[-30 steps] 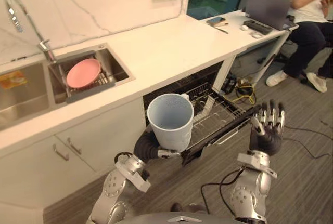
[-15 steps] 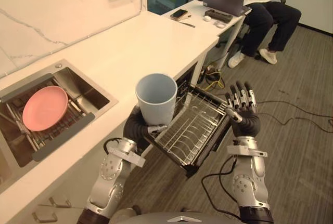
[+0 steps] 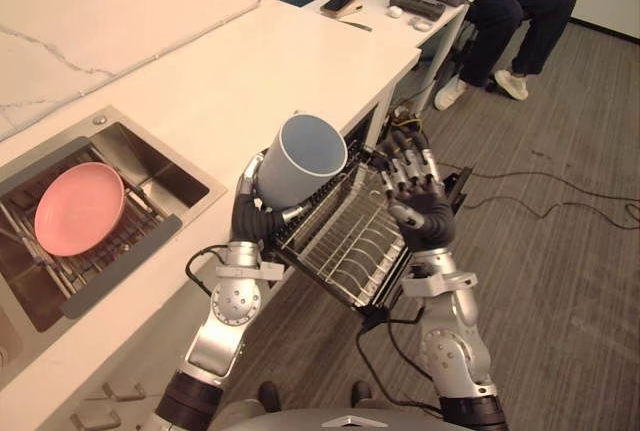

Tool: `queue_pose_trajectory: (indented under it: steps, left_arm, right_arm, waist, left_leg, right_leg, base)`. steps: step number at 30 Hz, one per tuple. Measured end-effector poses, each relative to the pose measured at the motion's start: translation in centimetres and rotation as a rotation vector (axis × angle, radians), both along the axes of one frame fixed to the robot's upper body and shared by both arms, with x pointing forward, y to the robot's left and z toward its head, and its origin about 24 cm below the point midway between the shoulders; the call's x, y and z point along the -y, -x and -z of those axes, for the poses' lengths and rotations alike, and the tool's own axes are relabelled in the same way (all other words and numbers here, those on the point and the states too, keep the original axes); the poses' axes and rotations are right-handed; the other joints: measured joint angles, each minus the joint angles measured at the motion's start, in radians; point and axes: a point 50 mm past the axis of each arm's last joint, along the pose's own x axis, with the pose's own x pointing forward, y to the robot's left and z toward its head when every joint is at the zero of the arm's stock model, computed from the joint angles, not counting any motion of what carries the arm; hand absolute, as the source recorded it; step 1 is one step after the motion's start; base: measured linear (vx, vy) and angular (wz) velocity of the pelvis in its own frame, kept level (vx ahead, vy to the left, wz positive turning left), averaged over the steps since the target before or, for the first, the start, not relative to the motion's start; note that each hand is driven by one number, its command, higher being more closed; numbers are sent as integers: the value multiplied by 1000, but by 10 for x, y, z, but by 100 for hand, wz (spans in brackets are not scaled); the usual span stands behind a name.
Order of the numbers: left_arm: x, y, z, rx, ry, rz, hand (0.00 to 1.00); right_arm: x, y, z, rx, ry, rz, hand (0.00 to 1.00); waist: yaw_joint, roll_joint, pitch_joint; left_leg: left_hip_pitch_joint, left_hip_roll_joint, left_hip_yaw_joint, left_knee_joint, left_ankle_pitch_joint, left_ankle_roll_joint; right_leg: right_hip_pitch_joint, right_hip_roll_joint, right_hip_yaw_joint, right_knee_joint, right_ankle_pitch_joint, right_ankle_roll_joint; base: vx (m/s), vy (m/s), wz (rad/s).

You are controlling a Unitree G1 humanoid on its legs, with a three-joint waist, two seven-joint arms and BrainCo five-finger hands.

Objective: Walk over to the sink, pick up the cup, carry it to the dishwasher, place the cup inside the dishwasher, then close the dishwasher door

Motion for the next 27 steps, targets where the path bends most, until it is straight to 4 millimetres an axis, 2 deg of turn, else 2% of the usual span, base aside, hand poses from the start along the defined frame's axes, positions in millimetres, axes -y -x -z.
queue_pose_trajectory:
  steps: [4, 16, 23, 27]
  left_arm:
    - [4, -1, 4, 13, -69, -30, 100]
    - [26, 6, 7, 8, -100, 37, 100]
    - [32, 7, 10, -18, -104, 51, 100]
    - [37, 9, 14, -32, -112, 72, 100]
  right_arm:
    - [-13, 1, 1, -26, -11, -40, 0]
    - [-28, -4, 17, -203, -43, 17, 0]
    - [-42, -5, 10, -182, -35, -30, 0]
    - [-44, -5, 10, -170, 11, -19, 0]
  waist:
    - [3, -2, -2]
    - [7, -2, -30]
    - [8, -4, -41]
    - [21, -5, -55]
  left_leg:
    - [29, -12, -2, -80, 43, 4]
    - [22, -12, -7, -82, 65, 7]
    - [10, -12, -21, -82, 77, 6]
    - [8, -12, -28, -82, 82, 6]
  right_leg:
    - [-2, -5, -13, 0, 8, 0]
    - [-6, -4, -28, -1, 8, 1]
    - [-12, -4, -45, -1, 9, -2]
    - [-13, -4, -53, -1, 9, -3]
  base:
    - [-71, 26, 4]
    - [-15, 6, 1]
    - [-26, 1, 6]
    - [-18, -2, 6]
